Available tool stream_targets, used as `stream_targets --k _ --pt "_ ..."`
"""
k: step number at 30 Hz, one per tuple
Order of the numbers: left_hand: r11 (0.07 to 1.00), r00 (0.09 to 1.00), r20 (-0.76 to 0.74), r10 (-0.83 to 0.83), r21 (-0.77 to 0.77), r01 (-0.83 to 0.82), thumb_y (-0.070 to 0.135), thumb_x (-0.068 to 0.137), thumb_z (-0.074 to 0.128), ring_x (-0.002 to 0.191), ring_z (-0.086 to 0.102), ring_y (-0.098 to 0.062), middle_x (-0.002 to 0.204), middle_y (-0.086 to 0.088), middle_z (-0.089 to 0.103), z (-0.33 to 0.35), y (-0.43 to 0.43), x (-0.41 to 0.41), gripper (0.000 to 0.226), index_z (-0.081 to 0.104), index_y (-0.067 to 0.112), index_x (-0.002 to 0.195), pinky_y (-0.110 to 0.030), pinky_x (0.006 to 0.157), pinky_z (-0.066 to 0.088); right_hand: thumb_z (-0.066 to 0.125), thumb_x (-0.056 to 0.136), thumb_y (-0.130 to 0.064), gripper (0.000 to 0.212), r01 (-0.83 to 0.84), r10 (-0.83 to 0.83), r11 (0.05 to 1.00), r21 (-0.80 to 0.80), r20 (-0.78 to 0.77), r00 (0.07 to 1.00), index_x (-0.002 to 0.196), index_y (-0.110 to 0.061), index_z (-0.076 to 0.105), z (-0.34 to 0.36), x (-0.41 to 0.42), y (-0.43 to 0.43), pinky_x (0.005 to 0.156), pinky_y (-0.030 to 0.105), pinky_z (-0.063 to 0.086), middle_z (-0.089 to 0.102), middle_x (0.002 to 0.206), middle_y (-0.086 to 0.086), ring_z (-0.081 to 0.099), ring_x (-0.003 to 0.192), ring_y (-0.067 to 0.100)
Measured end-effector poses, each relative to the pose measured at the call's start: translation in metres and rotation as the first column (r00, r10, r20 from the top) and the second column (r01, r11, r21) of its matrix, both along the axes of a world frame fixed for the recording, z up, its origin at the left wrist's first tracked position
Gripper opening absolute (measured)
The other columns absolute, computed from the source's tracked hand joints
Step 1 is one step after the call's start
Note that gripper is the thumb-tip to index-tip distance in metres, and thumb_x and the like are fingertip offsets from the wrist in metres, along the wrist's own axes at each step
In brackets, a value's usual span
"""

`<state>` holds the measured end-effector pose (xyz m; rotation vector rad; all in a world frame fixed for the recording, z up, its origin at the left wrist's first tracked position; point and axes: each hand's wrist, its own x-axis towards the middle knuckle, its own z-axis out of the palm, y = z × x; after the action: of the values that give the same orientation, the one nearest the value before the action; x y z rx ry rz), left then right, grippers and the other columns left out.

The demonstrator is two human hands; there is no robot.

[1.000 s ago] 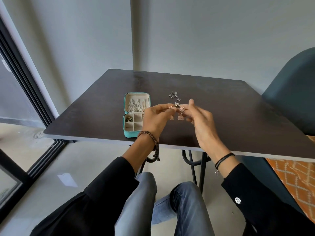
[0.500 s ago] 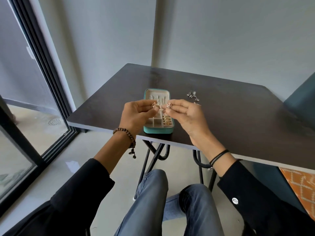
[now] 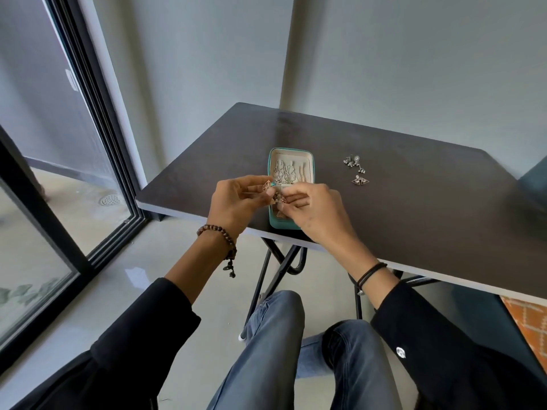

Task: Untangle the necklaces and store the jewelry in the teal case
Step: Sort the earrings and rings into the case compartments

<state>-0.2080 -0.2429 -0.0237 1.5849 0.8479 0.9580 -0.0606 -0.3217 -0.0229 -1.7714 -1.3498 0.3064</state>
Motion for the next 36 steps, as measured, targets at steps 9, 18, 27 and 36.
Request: stream_targets --k 9,18,27,36 --pt "0.999 0.995 -0.099 0.005 0.047 0.0 0.019 0.086 0.076 0.094 0.072 -0.014 0.097 -0.003 0.075 -0.003 -0.005 0.011 0.028 0.074 0.017 0.114 -0.034 0.089 0.059 0.072 0.092 -0.009 0.015 0.064 -0.066 0.998 0.021 0.084 0.994 0.106 -0.011 0.079 -0.009 0.001 -0.009 0.07 0.0 0.046 0.074 0.099 0.0 0.064 0.075 -0.006" --pt "0.968 0.961 -0.271 0.061 0.249 0.009 0.021 0.088 0.074 0.087 0.067 -0.003 0.099 0.004 0.073 -0.008 -0.012 0.02 0.028 0.074 0.014 0.115 -0.005 0.075 0.051 0.071 0.094 -0.012 0.015 0.078 -0.081 0.996 0.048 0.06 0.995 0.106 -0.012 0.079 -0.009 0.005 -0.014 0.072 0.0 0.046 0.071 0.094 -0.007 0.064 0.078 -0.008" --pt "0.872 0.813 -0.51 0.282 0.49 0.005 0.037 0.097 0.058 0.105 0.035 -0.014 0.118 0.002 0.061 -0.01 -0.018 0.017 0.029 0.071 0.026 0.12 -0.026 0.077 0.033 0.068 0.095 -0.01 0.017 0.063 -0.067 0.996 0.06 0.065 0.996 0.109 -0.013 0.078 -0.009 0.007 -0.018 0.072 -0.001 0.045 0.07 0.099 -0.008 0.062 0.08 -0.01" --pt "0.919 0.881 -0.417 0.224 0.392 -0.048 0.026 0.097 0.06 0.107 0.047 -0.017 0.11 0.002 0.065 -0.016 -0.013 0.017 0.015 0.073 0.024 0.105 -0.027 0.076 0.038 0.057 0.095 -0.004 0.028 -0.007 0.009 1.0 -0.008 0.217 0.976 0.108 -0.016 0.08 -0.011 0.005 -0.015 0.079 0.01 0.047 0.066 0.117 0.006 0.066 0.092 0.015"
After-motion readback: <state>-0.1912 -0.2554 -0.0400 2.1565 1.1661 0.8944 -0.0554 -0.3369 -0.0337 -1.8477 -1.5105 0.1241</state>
